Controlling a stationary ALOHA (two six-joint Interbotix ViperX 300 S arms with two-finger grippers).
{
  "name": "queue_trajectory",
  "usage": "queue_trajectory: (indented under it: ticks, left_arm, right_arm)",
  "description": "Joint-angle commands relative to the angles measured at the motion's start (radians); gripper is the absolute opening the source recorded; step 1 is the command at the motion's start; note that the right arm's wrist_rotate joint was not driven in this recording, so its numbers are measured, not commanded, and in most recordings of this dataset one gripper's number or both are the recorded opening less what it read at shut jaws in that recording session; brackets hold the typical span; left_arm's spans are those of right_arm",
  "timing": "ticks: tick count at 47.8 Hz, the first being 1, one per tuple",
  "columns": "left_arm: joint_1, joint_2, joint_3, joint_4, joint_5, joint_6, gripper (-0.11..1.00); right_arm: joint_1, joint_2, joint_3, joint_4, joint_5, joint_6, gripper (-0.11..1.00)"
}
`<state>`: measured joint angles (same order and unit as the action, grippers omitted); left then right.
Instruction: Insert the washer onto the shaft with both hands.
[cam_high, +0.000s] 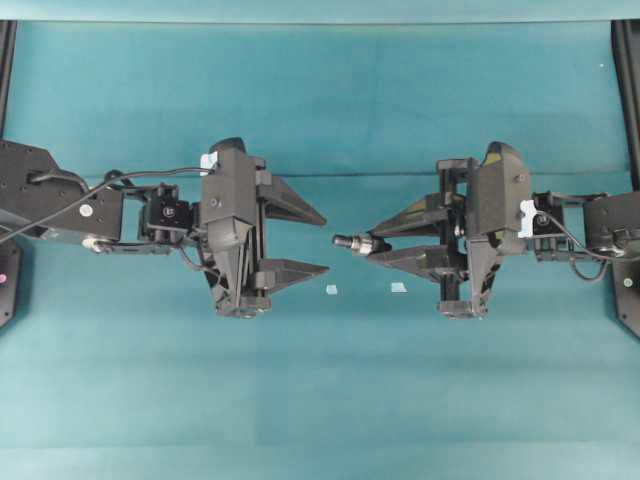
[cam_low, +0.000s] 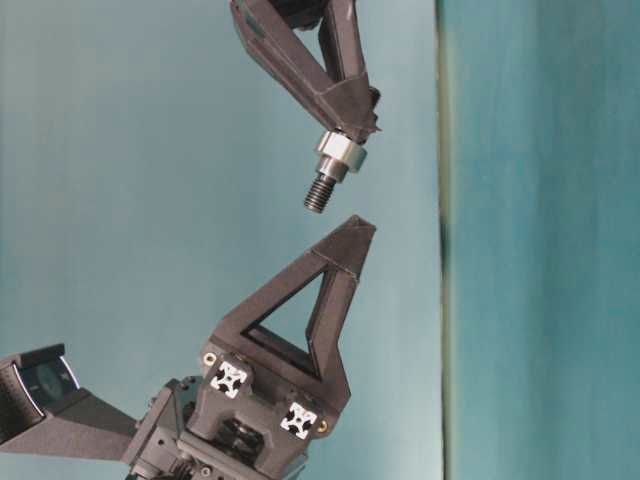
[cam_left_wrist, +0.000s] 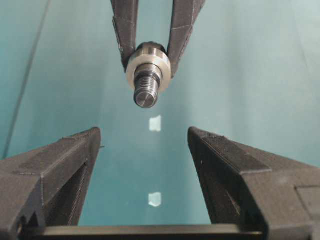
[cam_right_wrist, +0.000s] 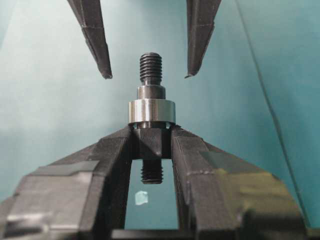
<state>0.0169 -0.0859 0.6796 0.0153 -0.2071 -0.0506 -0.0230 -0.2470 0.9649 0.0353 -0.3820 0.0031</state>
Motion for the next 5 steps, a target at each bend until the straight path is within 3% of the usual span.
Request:
queue_trajectory:
  ticks: [1, 5]
  left_arm:
    - [0.002, -0.018, -0.015, 0.002, -0.005, -0.002, 0.81]
    - [0.002, -0.018, -0.015, 0.002, -0.005, -0.002, 0.81]
  right_arm:
    - [0.002, -0.009, -0.023, 0.000, -0.014, 0.000, 0.00]
    - [0.002, -0.009, -0.023, 0.000, -0.011, 0.000, 0.00]
